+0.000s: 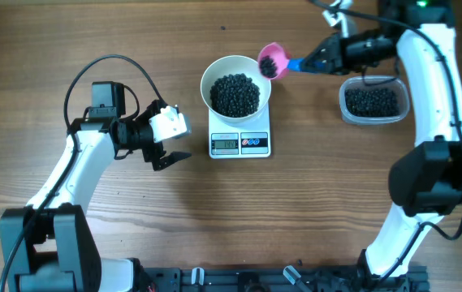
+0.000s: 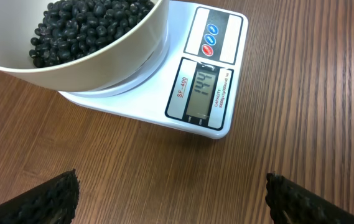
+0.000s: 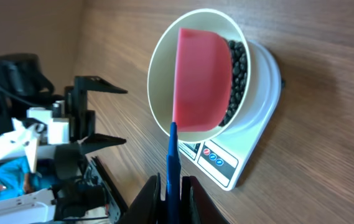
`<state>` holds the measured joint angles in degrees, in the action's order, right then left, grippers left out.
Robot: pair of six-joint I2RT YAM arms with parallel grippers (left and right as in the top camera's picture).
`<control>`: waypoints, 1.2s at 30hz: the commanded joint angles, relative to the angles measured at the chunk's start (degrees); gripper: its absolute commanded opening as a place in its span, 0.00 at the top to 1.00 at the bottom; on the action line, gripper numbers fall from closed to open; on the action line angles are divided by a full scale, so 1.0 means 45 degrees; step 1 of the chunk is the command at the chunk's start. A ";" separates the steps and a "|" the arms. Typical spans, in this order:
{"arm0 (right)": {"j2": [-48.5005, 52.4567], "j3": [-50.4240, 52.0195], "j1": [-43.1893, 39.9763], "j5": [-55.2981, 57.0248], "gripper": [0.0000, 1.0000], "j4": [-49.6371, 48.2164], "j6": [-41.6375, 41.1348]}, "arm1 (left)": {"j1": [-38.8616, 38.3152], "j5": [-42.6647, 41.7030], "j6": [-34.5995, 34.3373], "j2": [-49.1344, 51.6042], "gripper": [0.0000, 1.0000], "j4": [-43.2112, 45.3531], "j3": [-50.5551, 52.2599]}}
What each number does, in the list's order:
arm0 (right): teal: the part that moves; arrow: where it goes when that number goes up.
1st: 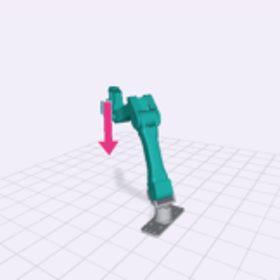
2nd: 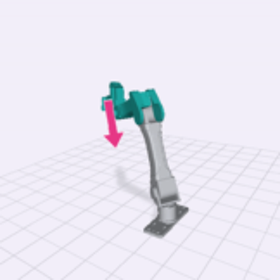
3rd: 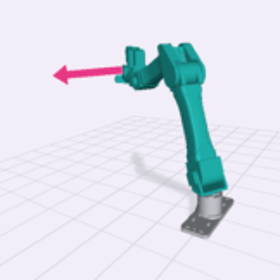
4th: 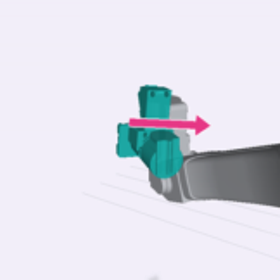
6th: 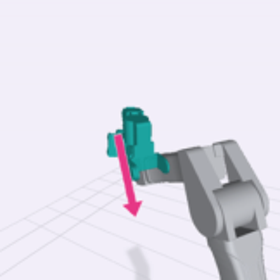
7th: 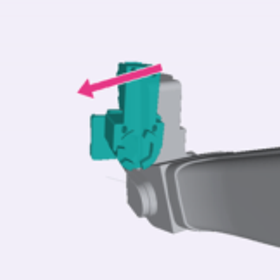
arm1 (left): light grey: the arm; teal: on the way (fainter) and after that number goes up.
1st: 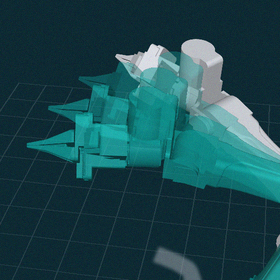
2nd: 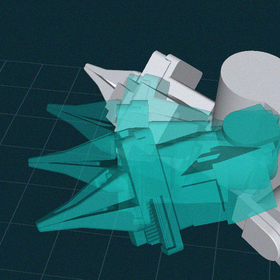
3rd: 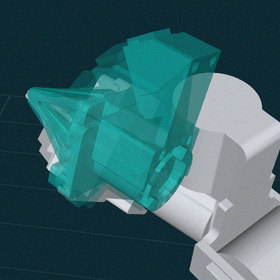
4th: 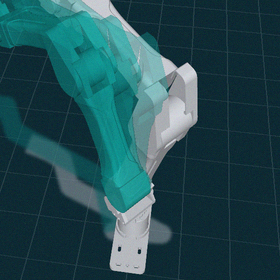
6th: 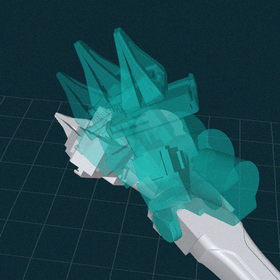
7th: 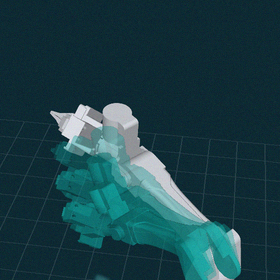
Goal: Scoop item into bowl and weigh 150g on scale
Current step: 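Carry the filled pink scoop over the white bowl on the scale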
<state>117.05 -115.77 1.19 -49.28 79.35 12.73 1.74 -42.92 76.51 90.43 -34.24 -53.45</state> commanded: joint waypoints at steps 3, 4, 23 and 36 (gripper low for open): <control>-0.0073 -0.0301 0.1783 0.2603 0.96 -0.0612 -0.1865 | 0.0068 -0.0097 0.0238 -0.0189 0.00 0.0000 0.0044; -0.0073 -0.0301 0.1982 0.2900 0.96 -0.0636 -0.1972 | 0.0068 -0.0097 0.0238 -0.0189 0.00 0.0000 0.0044; -0.0063 -0.0287 0.4580 0.7378 0.96 -0.2657 -0.2482 | 0.0068 -0.0097 0.0238 -0.0189 0.00 0.0000 0.0044; -0.0063 -0.0272 0.4911 0.7698 0.96 -0.2647 -0.2487 | 0.0068 -0.0097 0.0238 -0.0189 0.00 0.0000 0.0044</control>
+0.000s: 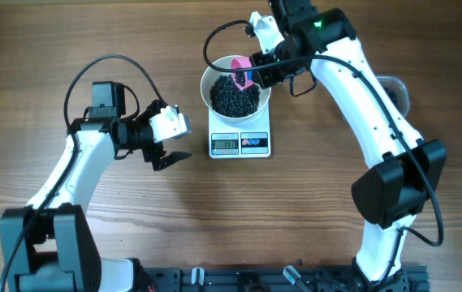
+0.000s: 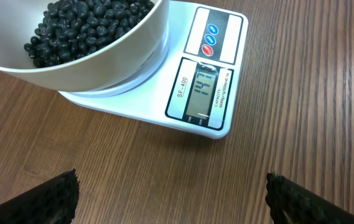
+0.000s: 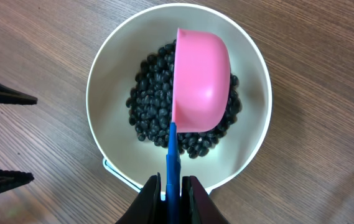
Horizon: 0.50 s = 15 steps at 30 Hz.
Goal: Scoop item into bowl and weigh 150g on scale
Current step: 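Carry the filled pink scoop over the white bowl on the scale, then tip a few beans from the scoop into the bowl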
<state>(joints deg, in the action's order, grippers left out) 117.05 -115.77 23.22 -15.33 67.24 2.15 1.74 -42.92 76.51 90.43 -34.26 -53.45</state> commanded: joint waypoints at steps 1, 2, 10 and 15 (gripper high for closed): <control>-0.0063 -0.0272 0.0015 0.0160 0.96 0.0049 -0.0131 | 0.0068 -0.0097 0.0238 -0.0189 0.00 0.0005 0.0044; -0.0063 -0.0272 0.0015 0.0160 0.96 0.0068 -0.0131 | 0.0068 -0.0097 0.0238 -0.0189 0.00 0.0005 0.0044; -0.0063 -0.0272 0.0019 0.0452 0.96 0.0233 0.0209 | 0.0068 -0.0097 0.0238 -0.0189 0.00 0.0005 0.0044; -0.0063 -0.0272 0.0214 0.0869 0.96 0.0316 0.0534 | 0.0068 -0.0097 0.0238 -0.0189 0.00 0.0005 0.0044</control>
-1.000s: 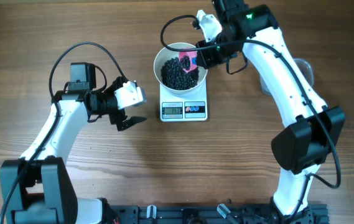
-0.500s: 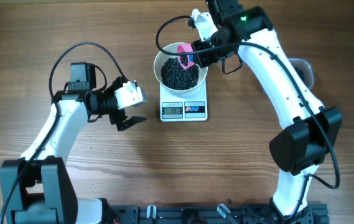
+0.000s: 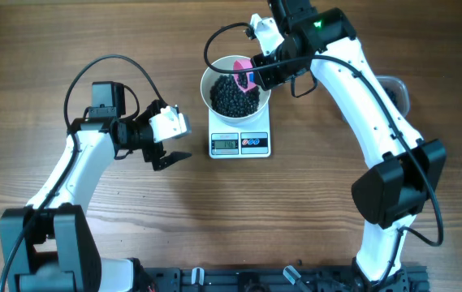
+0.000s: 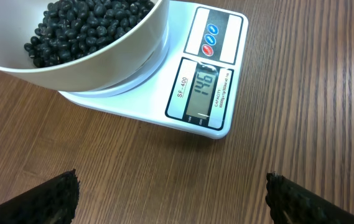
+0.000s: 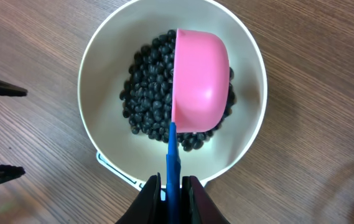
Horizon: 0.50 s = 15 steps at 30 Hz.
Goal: Scoop item into bowl and weigh 150g on scale
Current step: 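Tip a few beans from the scoop into the bowl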
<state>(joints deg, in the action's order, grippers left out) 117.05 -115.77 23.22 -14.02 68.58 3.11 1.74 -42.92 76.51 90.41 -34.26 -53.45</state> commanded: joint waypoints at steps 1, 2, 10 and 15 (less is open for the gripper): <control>-0.0063 -0.0272 0.0374 0.0899 0.95 0.0024 0.0325 | 0.0068 -0.0097 0.0238 -0.0185 0.00 0.0005 0.0044; -0.0063 -0.0272 0.0539 0.1190 0.96 0.0019 0.0330 | 0.0068 -0.0097 0.0238 -0.0185 0.00 0.0005 0.0044; -0.0063 -0.0277 0.0729 0.1549 0.96 0.0136 0.0563 | 0.0068 -0.0097 0.0238 -0.0185 0.00 0.0005 0.0044; -0.0063 -0.0277 0.0699 0.1389 0.96 0.0160 0.0549 | 0.0068 -0.0097 0.0238 -0.0185 0.00 0.0005 0.0044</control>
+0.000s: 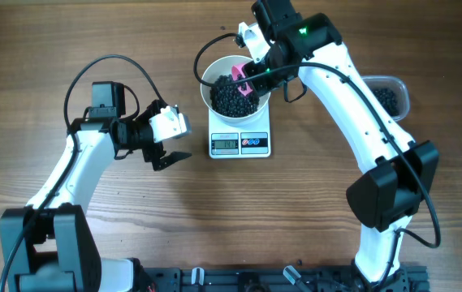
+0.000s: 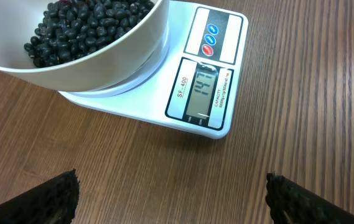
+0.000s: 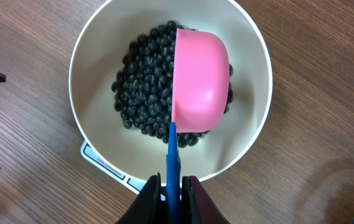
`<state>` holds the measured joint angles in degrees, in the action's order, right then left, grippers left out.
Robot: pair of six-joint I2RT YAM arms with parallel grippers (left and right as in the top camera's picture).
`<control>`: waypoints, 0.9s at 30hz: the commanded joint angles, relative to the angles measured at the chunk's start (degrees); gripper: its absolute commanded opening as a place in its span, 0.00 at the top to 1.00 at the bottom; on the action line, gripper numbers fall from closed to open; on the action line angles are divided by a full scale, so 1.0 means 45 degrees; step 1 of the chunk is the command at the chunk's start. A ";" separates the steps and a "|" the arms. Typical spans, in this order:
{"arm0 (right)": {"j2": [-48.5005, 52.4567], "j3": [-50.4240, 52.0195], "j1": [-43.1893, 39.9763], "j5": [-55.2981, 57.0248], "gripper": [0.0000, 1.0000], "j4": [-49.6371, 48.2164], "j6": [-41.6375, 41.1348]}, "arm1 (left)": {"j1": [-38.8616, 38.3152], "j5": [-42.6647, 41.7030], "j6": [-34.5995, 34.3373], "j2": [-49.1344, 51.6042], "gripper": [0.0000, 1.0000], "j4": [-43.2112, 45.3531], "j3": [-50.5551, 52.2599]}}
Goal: Scoop item into bowl and weigh 150g on scale
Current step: 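Tip a few beans from the scoop into the bowl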
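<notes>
A white bowl of black beans stands on the white scale. My right gripper is shut on the blue handle of a pink scoop. The scoop is tipped on its side over the beans inside the bowl. In the left wrist view the scale display reads about 147. My left gripper hangs open over bare table left of the scale, with nothing between its fingertips.
A clear tub of black beans sits at the right, partly behind the right arm. The scale's buttons face the left wrist camera. Wooden tabletop surrounds everything.
The right gripper has shifted a little further left over the bowl, scoop still tipped. The scale reading has gone from about 146 to about 147. The left arm has not moved.
The scoop, with beans in it, was first at the bowl's right rim in the right gripper. Then it was tipped on its side over the beans, and it has stayed there. The display stayed in the 140s. The left gripper stayed open beside the scale.
</notes>
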<state>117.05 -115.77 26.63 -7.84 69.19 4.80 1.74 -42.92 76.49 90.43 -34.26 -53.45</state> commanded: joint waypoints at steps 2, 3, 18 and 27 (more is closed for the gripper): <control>-0.0063 -0.0277 -0.0141 -0.0413 0.96 0.0019 0.0175 | 0.0068 -0.0097 0.0243 -0.0189 0.00 0.0005 0.0044; -0.0063 -0.0277 -0.0257 -0.0782 0.96 0.0029 0.0185 | 0.0068 -0.0097 0.0243 -0.0189 0.00 0.0005 0.0044; -0.0155 -0.0277 -0.1423 -0.3055 0.96 0.0068 0.0272 | 0.0068 -0.0097 0.0243 -0.0189 0.00 0.0005 0.0044; -0.0160 -0.0277 -0.1744 -0.3614 0.96 0.0097 0.0301 | 0.0068 -0.0097 0.0243 -0.0189 0.00 0.0005 0.0044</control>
<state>117.05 -115.77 18.61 -22.48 69.45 5.23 1.74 -42.92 76.51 90.43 -34.26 -53.45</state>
